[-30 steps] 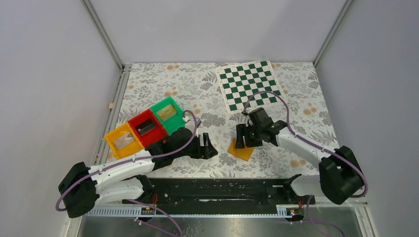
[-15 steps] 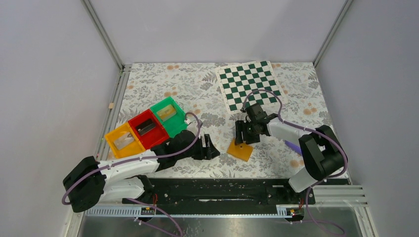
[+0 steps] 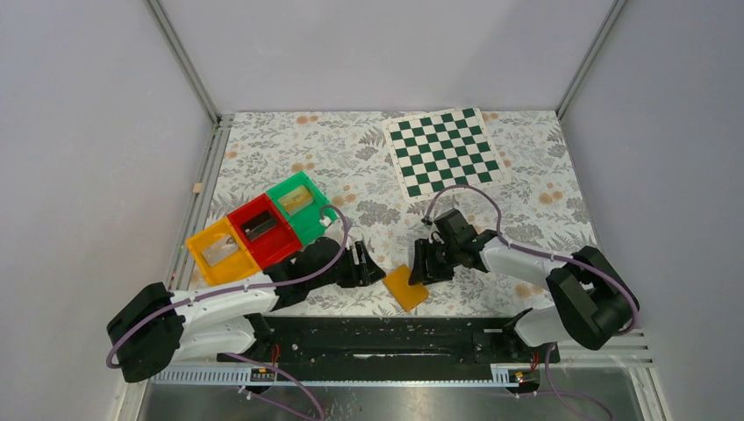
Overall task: Take the credit cards out of the card holder
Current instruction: Move the card holder to the corner of the board, then open the card holder at the corner of the board.
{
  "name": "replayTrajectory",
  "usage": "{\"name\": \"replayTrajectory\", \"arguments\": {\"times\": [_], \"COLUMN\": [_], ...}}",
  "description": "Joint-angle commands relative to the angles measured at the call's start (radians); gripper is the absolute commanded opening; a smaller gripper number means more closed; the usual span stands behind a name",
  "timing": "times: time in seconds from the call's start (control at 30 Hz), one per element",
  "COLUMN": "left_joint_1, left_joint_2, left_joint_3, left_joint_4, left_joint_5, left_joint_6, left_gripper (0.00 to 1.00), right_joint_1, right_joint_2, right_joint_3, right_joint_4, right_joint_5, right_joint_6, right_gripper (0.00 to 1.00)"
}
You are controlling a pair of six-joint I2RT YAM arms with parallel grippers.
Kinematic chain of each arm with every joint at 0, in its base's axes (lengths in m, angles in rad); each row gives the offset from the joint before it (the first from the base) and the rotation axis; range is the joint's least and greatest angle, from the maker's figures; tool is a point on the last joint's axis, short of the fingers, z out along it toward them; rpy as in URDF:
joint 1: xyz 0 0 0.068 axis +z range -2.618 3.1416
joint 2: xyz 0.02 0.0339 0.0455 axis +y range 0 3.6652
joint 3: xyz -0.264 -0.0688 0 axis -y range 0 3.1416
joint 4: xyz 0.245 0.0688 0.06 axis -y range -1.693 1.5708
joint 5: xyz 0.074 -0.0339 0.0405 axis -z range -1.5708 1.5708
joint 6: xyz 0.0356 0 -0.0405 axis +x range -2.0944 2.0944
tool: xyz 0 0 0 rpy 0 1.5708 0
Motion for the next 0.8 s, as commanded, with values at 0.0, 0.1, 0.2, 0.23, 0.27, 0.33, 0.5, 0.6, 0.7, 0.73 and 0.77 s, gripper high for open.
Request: {"name": "replayTrajectory", "arguments": {"times": [0.0,0.1,0.2,0.23,0.27,0.33,0.5,0.6,0.7,0.73,0.77], "left_joint_1": [-0.004,-0.004,-0.004,-0.005,-0.004,-0.005,-0.005,-0.004,-0.002,-0.002,-0.002], "left_joint_2": [-0.009,0.005,0.022,0.022,0.018,0.002,-0.075,-0.160,-0.243,-0.273,-0.300], "left_joint_3": [-0.022,-0.022,-0.021,-0.025,-0.031,-0.053,-0.107,-0.130,-0.152,-0.159,-0.168], "left_joint_4": [0.086,0.098,0.102,0.107,0.111,0.131,0.104,0.047,-0.011,-0.029,-0.042], "left_joint_5": [-0.007,0.018,0.026,0.020,0.015,0.005,-0.054,-0.093,-0.138,-0.154,-0.167], "left_joint_6": [-0.026,-0.028,-0.031,-0.036,-0.043,-0.060,-0.104,-0.115,-0.124,-0.127,-0.130], "left_gripper": [0.60,0.58,0.57,0.56,0.56,0.56,0.56,0.56,0.56,0.56,0.56], "right_joint_1": [0.010,0.019,0.056,0.072,0.087,0.126,0.251,0.321,0.367,0.382,0.392], "right_joint_2": [-0.101,-0.174,-0.192,-0.184,-0.170,-0.140,-0.062,-0.031,0.005,0.019,0.033], "right_joint_3": [0.037,0.067,0.097,0.114,0.130,0.171,0.252,0.258,0.268,0.274,0.282], "right_joint_4": [-0.126,-0.196,-0.214,-0.221,-0.231,-0.249,-0.295,-0.289,-0.281,-0.283,-0.289], "right_joint_5": [0.129,0.227,0.320,0.345,0.364,0.414,0.543,0.581,0.601,0.606,0.617], "right_joint_6": [0.002,0.001,-0.008,-0.019,-0.031,-0.049,-0.038,-0.015,-0.007,-0.007,-0.006], "right_gripper": [0.57,0.59,0.56,0.55,0.54,0.51,0.47,0.47,0.47,0.47,0.47]}}
